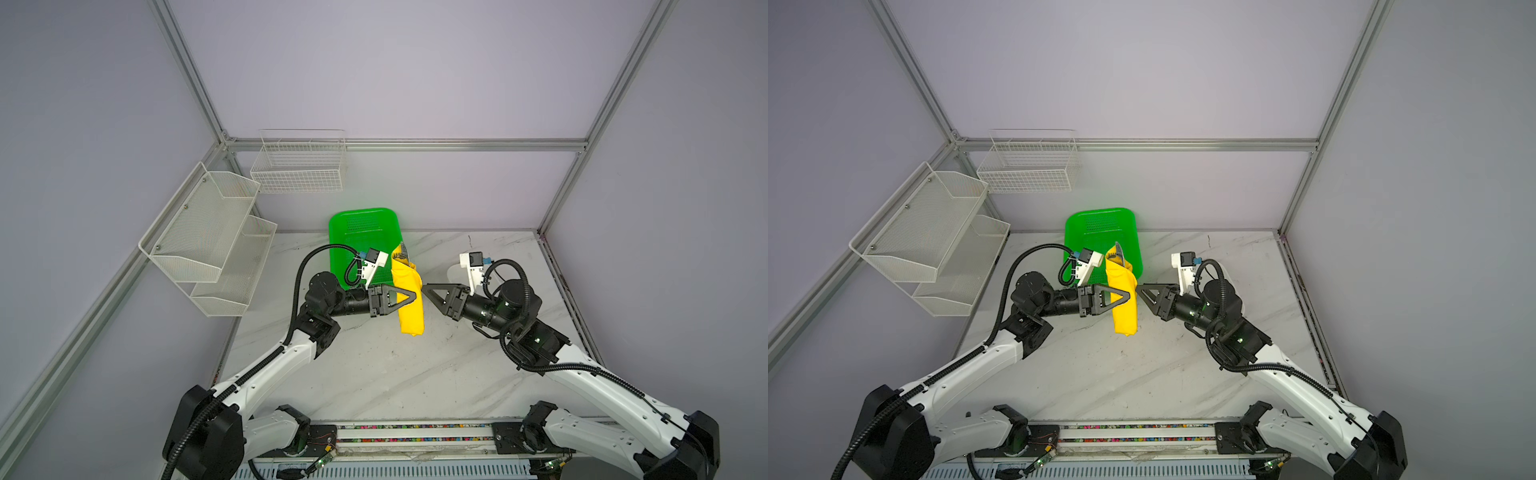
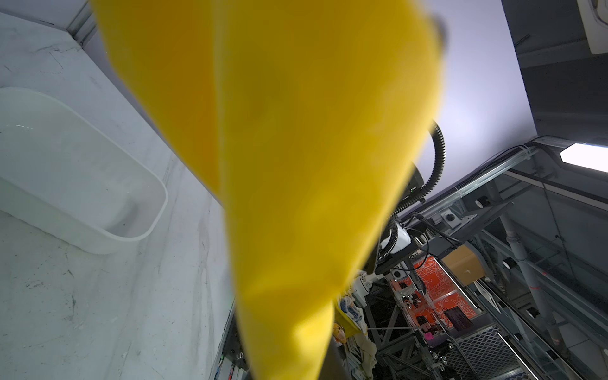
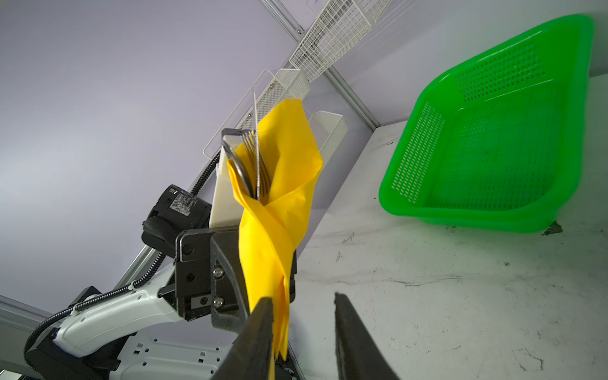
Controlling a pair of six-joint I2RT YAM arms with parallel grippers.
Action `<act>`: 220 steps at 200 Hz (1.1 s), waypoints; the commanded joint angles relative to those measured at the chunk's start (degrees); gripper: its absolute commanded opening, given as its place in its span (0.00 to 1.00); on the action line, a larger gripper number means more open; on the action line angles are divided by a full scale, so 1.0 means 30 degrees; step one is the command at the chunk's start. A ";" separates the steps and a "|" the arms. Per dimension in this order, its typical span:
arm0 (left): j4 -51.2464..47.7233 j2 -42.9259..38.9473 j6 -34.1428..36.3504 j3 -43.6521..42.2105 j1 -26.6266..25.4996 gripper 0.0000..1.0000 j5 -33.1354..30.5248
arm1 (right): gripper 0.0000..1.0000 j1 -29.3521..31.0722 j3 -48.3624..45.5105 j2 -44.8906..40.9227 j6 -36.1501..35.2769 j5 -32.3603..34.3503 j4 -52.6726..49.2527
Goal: Place the utensils on the paper napkin and roll it up
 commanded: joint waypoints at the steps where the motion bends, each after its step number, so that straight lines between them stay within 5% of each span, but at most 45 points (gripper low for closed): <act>1: 0.1026 -0.0257 0.0019 0.0465 0.0065 0.03 0.0464 | 0.35 -0.0024 0.0757 0.0373 -0.0332 -0.0121 0.0138; 220: 0.1101 -0.0068 -0.0299 0.0711 0.0065 0.03 0.1874 | 0.35 -0.0031 0.1986 0.1758 0.0101 0.2974 0.0834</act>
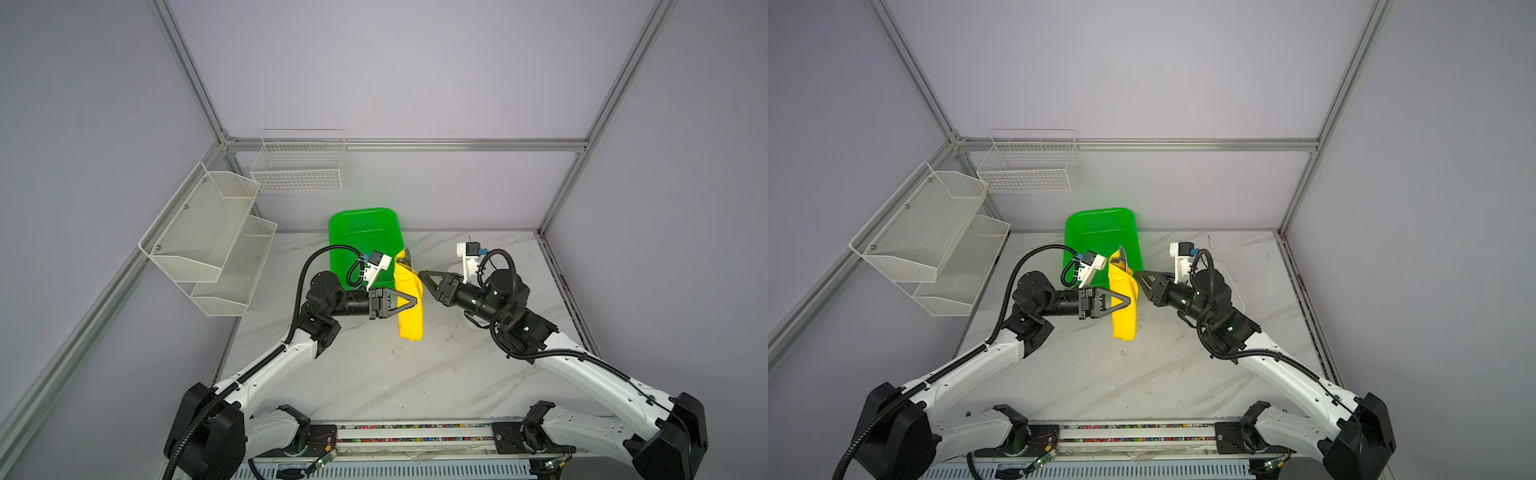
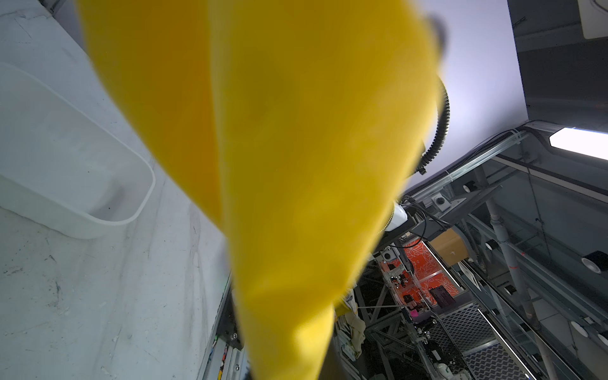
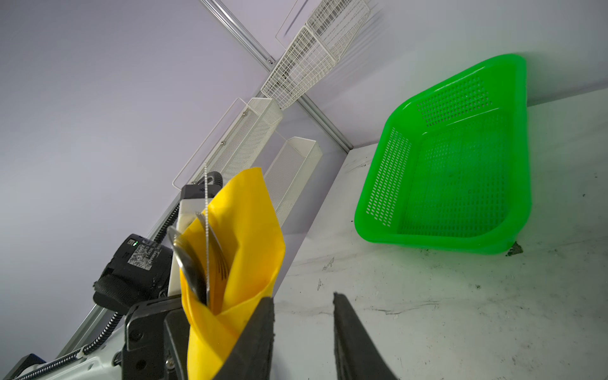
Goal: Place the utensils on the paper napkin and roll it up
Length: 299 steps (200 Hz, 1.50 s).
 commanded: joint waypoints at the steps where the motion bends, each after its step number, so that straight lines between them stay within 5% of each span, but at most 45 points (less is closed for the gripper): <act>1: 0.1057 -0.0293 -0.0112 0.0697 0.0028 0.03 0.0362 | 0.35 -0.0033 0.0590 -0.0230 0.0084 0.0401 0.0575; 26: -0.0145 -0.0561 0.0706 0.0865 0.0043 0.03 -0.0145 | 0.37 -0.0035 -0.0097 -0.1678 0.0050 0.0856 0.0044; 61: -0.0288 -0.0475 0.0787 0.1013 0.0031 0.03 -0.0056 | 0.43 -0.0042 -0.0867 -0.2774 -0.0541 -0.2595 0.0787; 95: -0.0262 -0.0387 0.0736 0.1139 0.0032 0.03 0.0012 | 0.48 -0.0036 -0.0312 -0.1552 -0.0536 -0.3619 0.0833; 253: -0.0205 -0.0516 0.0640 0.0920 0.0026 0.03 0.0738 | 0.44 -0.0064 0.1008 0.0188 0.0173 0.1813 -0.0419; 299: -0.0533 -0.0677 0.0842 0.0869 0.0028 0.03 0.0432 | 0.47 -0.0064 0.0337 -0.1202 -0.1000 -0.1001 0.0368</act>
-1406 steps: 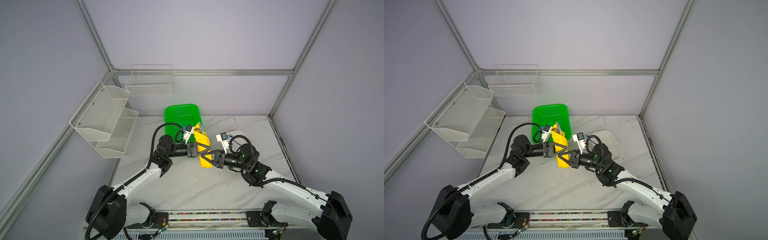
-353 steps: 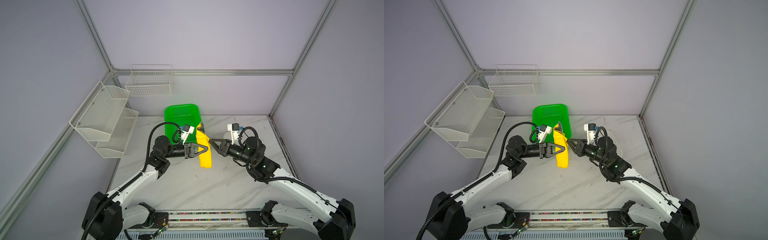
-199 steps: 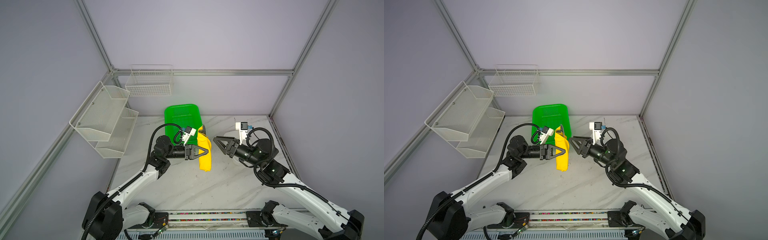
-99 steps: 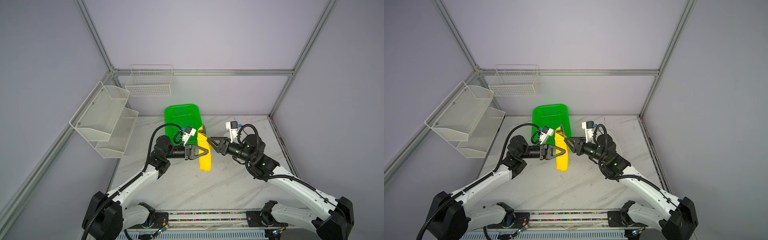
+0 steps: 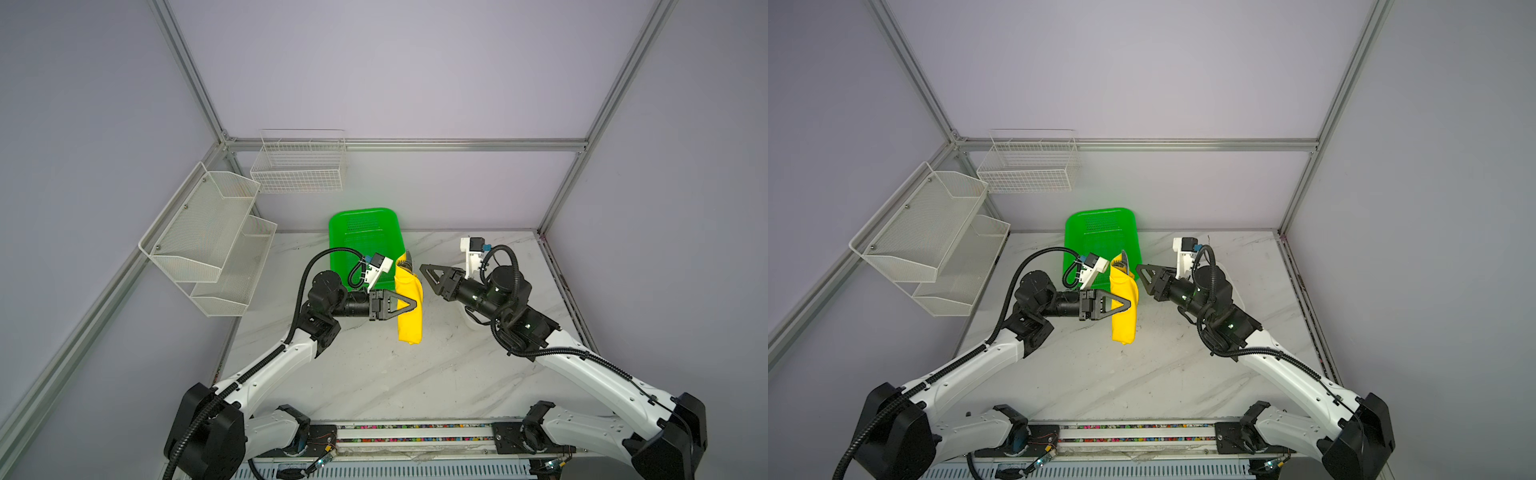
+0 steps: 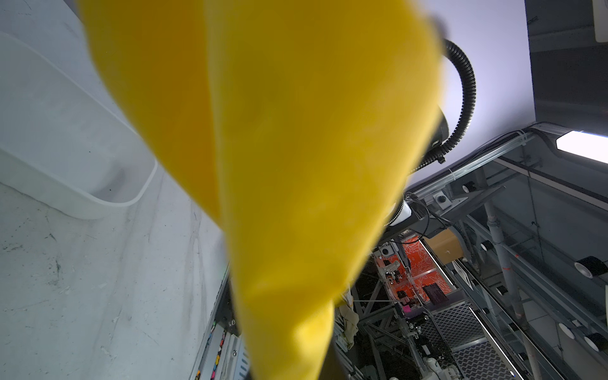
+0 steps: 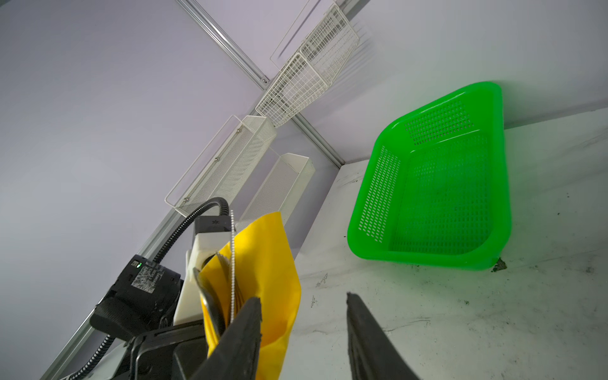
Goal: Place the utensils on the paper napkin and roll it up
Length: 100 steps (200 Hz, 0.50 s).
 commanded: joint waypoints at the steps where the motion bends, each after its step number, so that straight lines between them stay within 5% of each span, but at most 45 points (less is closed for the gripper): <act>1: 0.0724 -0.0679 0.0589 0.0846 0.0028 0.03 0.0112 | 0.47 -0.0049 -0.0312 -0.0936 -0.0663 -0.1871 0.0684; 45: 0.0713 -0.0666 0.0591 0.1017 0.0028 0.03 0.0034 | 0.49 -0.0049 -0.0653 -0.0482 -0.0844 -0.3923 0.0328; 100: 0.0742 -0.0790 0.0473 0.0971 0.0028 0.03 0.0162 | 0.42 -0.0049 -0.0459 0.0522 -0.0790 -0.1940 0.0218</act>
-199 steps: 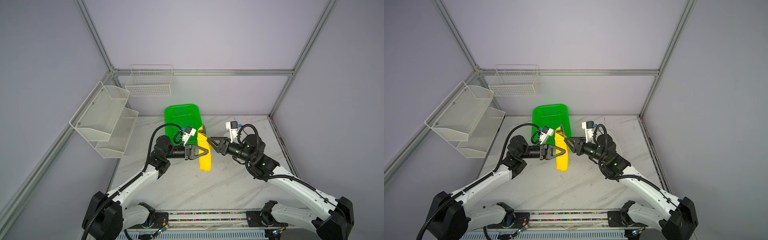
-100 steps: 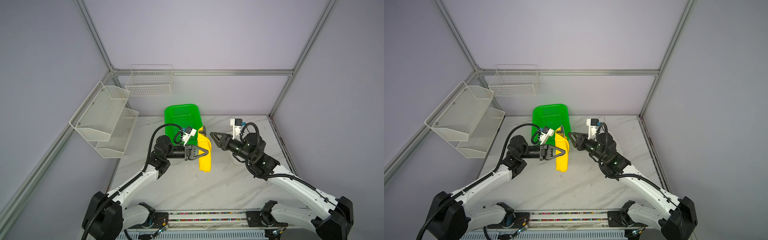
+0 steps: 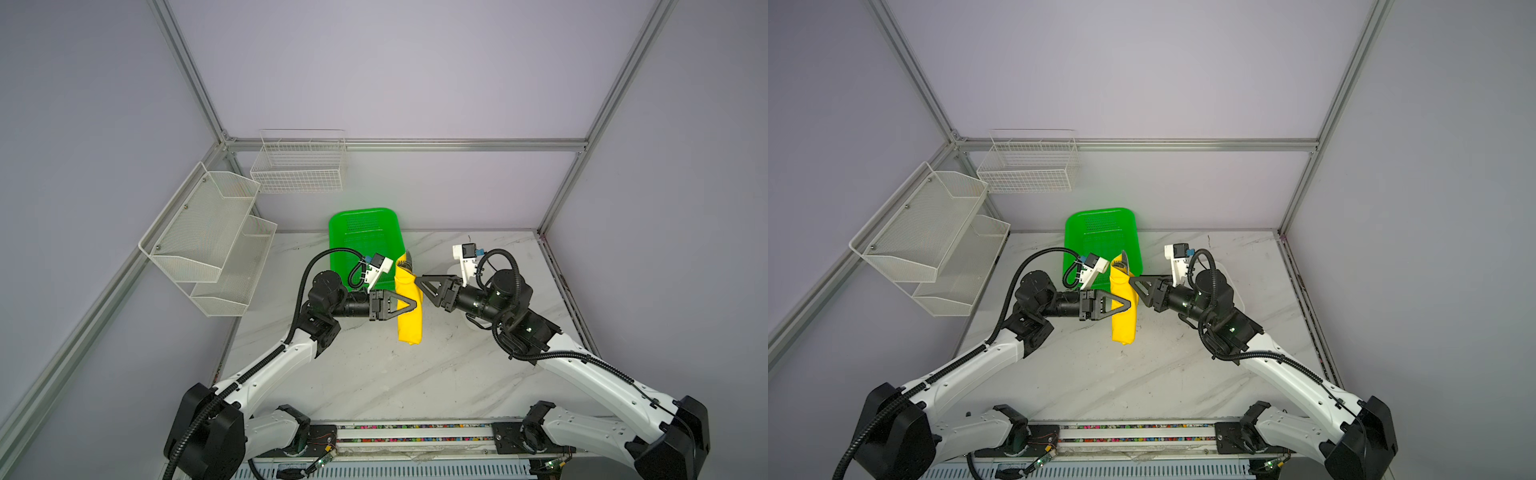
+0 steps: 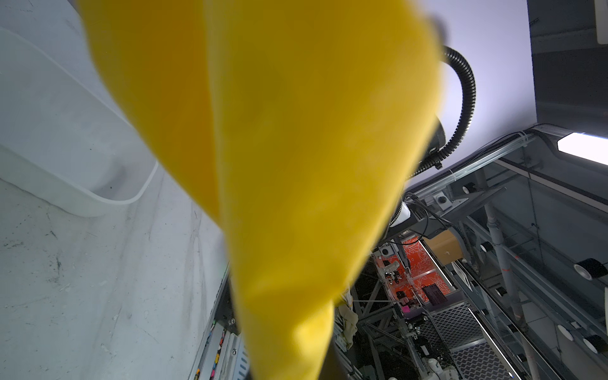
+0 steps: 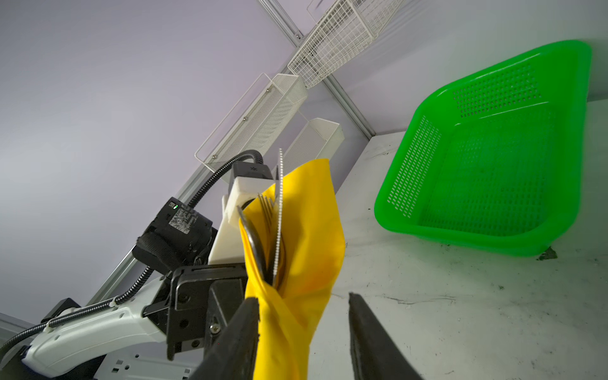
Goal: Place the utensils on the paper napkin and roll it up
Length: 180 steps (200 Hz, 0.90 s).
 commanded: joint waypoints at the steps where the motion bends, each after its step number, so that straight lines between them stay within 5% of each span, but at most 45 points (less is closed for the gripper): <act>1: 0.0859 -0.0772 0.0473 0.0967 0.0028 0.03 0.0192 | 0.42 -0.0042 0.0106 0.0352 -0.0154 0.1088 0.0130; 104: 0.0775 -0.0811 0.0523 0.0879 0.0028 0.03 -0.0021 | 0.42 -0.0071 -0.0299 -0.0837 0.1766 0.4746 -0.0615; 180: 0.0558 -0.0710 0.0744 0.1204 0.0028 0.03 -0.0256 | 0.41 -0.0071 -0.1458 -0.1807 0.0833 -0.0927 -0.0397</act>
